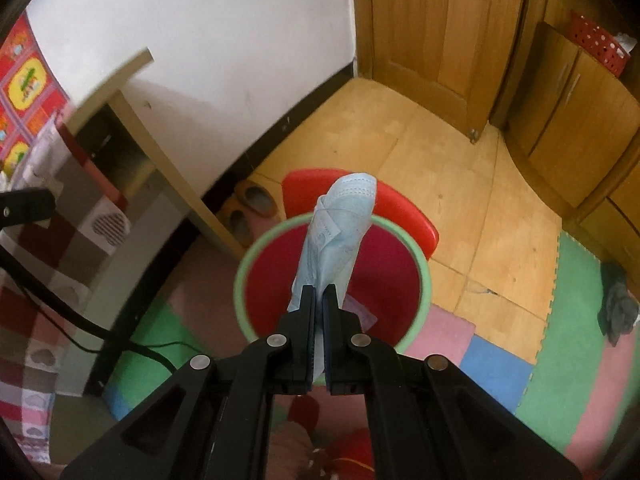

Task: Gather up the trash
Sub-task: 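Open the right tool over the bin while the left tool releases the hook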

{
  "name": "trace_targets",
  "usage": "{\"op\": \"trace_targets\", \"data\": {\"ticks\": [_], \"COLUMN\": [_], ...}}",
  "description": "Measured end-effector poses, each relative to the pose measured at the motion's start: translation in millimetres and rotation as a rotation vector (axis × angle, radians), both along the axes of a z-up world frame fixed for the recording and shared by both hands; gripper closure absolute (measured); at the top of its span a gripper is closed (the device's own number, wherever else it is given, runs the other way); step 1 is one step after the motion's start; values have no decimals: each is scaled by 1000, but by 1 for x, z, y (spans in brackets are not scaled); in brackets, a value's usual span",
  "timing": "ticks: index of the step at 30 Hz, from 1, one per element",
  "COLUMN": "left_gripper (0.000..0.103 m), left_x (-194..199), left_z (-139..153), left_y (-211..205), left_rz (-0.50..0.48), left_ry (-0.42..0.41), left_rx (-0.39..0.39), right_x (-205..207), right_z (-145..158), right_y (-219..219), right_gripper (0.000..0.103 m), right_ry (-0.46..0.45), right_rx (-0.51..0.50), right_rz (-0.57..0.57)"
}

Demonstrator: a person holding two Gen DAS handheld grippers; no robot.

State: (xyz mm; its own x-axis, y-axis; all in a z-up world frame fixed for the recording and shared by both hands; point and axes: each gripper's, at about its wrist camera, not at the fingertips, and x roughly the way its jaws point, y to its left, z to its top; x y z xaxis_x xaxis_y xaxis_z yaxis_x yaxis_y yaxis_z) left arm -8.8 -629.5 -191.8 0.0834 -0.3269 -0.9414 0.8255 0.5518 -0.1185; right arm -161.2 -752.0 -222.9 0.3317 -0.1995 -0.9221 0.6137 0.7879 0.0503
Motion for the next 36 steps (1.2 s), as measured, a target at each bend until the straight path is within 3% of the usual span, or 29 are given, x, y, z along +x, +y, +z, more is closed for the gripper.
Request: {"op": "trace_targets", "data": {"ticks": [7, 16, 20, 27, 32, 34, 36], "left_gripper": [92, 92, 92, 90, 73, 69, 68], "left_x": [-20, -31, -35, -42, -42, -43, -45], "left_z": [-54, -115, -132, -149, -147, -145, -143], "left_y": [-46, -84, -94, -108, -109, -110, -111], "left_rz": [-78, -100, -114, -146, -151, -167, -180], "left_ry": [64, 219, 247, 245, 246, 252, 249], "left_rx": [41, 64, 71, 91, 74, 62, 57], "right_x": [-4, -1, -1, -3, -5, -5, -5], "right_z": [-36, -77, -90, -97, -94, -93, -92], "right_y": [-16, -32, -33, -34, -36, -36, -37], "right_gripper": [99, 99, 99, 99, 93, 92, 85], "right_ry": [39, 94, 116, 128, 115, 113, 105], "right_rx": [26, 53, 70, 84, 85, 83, 87], "right_rz": [-14, -10, -9, -2, 0, 3, 1]}}
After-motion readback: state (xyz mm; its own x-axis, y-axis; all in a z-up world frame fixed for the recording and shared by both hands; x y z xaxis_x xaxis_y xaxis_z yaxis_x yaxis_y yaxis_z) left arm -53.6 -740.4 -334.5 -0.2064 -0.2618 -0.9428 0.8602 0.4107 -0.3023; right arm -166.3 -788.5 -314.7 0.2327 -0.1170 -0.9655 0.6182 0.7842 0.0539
